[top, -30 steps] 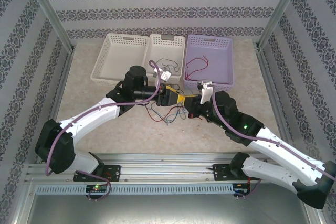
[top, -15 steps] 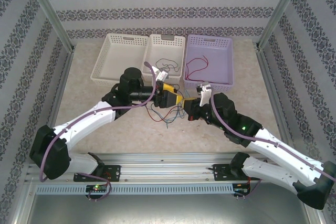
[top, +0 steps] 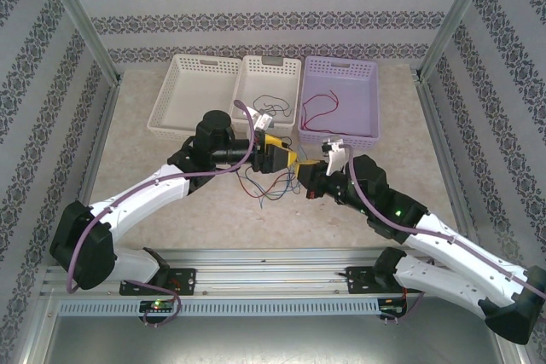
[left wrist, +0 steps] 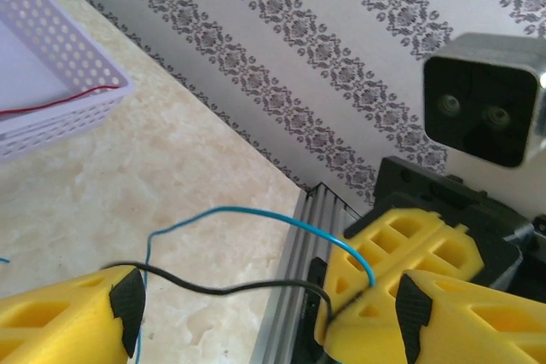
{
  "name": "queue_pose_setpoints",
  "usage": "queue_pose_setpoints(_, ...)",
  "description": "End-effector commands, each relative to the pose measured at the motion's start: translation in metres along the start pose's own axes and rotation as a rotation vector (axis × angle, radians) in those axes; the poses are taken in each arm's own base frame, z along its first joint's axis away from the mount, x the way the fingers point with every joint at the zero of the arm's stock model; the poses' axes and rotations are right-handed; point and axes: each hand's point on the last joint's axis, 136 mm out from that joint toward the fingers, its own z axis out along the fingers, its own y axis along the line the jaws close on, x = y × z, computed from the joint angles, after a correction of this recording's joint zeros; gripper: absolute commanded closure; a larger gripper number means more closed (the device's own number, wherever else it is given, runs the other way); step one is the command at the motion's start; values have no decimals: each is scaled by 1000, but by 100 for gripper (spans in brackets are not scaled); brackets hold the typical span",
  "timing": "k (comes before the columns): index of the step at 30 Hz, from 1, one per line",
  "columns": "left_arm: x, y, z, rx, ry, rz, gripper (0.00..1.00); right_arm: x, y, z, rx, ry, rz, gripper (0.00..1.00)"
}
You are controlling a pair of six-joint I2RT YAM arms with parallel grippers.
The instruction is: Untangle the cables
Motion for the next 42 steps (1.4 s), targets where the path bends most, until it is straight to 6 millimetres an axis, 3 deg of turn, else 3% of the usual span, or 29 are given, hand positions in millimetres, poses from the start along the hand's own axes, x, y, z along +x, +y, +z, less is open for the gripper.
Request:
queue_pose_setpoints(1, -12, 6, -6, -54, -47, 4, 22, -4, 13, -2, -74, -30, -14, 100)
queue_pose_setpoints(7, -15, 15, -6, -53, -65, -47, 32, 0, 18, 0, -99, -24, -26, 100)
queue_pose_setpoints(18, -16, 8, -2, 16, -52, -69, 52, 3, 15, 2, -82, -25, -36, 100)
queue_pose_setpoints(23, -22, 1, -7, 33, -65, -54, 48, 4, 2, 0, -9, -24, -47, 100)
queue_pose_setpoints(31, -23, -24, -11, 163, -54, -23, 40, -4, 1, -8, 11, -49, -48, 100)
queue_pose_setpoints(42, -1, -37, 5, 264, 41, -26, 39, -18, 8, -26, -26, -100, -48, 100)
